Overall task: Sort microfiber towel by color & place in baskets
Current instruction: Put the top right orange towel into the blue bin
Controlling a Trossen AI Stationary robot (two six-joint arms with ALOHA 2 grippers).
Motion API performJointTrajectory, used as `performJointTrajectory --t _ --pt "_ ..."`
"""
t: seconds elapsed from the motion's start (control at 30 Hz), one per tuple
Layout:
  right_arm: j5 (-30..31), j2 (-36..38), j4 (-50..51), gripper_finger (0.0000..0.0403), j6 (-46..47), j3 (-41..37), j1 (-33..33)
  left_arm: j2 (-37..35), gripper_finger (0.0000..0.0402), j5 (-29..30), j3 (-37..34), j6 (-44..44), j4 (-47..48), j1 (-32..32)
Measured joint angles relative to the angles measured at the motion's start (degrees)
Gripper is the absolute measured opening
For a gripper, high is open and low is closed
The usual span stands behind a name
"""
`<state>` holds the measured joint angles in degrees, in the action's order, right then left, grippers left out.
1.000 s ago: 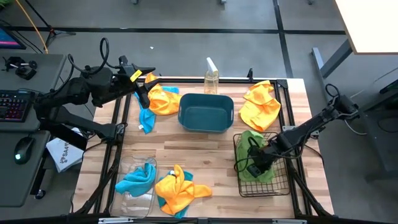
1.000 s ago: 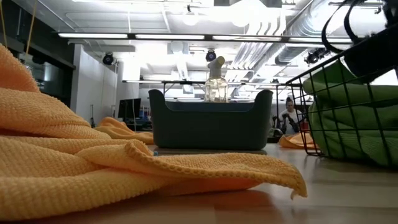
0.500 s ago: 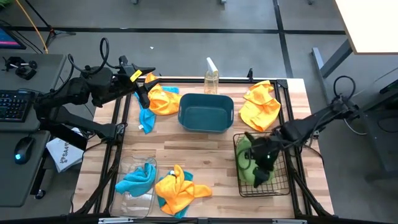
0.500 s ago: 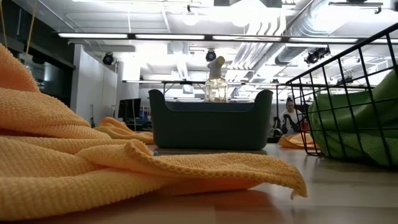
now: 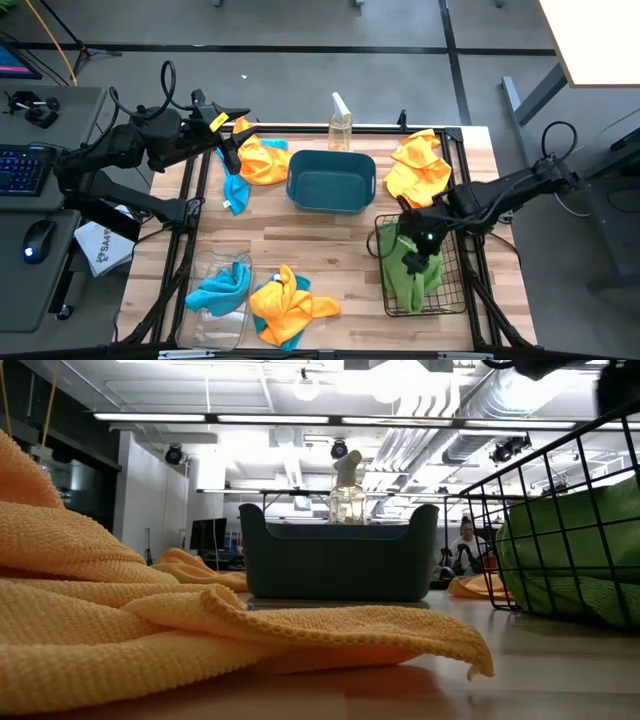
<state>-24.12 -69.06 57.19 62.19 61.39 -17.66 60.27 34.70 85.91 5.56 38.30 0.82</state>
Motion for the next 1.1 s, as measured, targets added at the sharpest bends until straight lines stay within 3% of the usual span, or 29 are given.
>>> performJointTrajectory --t 0.07,0.23,0.3,0.53,0.73,0.93,1.1 --pt "6.0 0.0 3.2 0.0259 -1.0 2.1 2.9 0.0 0.0188 0.0 0.0 0.0 0.0 0.0" --pt "31.4 0.2 10.1 0.0259 -2.9 7.3 13.1 0.2 0.0188 0.0 0.0 -1.6 0.0 0.0" --pt "37.4 0.2 11.6 0.0259 -3.6 7.1 19.2 0.3 0.0188 -0.1 0.0 -2.7 0.1 0.0" --pt "40.0 0.1 3.3 0.0259 -16.2 -4.6 46.0 0.9 0.0188 -2.6 0.0 -8.2 0.8 0.0" --pt "40.0 0.1 -8.4 0.0259 -14.1 -16.3 64.8 0.9 0.0188 -2.7 0.0 -13.1 2.0 -0.1" --pt "40.9 0.1 -15.5 0.0259 -8.0 -23.3 71.3 0.9 0.0188 -2.7 0.0 -15.6 2.0 -0.1" --pt "47.2 0.1 -15.8 0.0259 -6.7 -24.6 72.1 0.9 0.0188 -2.6 0.0 -16.8 2.0 -0.1"
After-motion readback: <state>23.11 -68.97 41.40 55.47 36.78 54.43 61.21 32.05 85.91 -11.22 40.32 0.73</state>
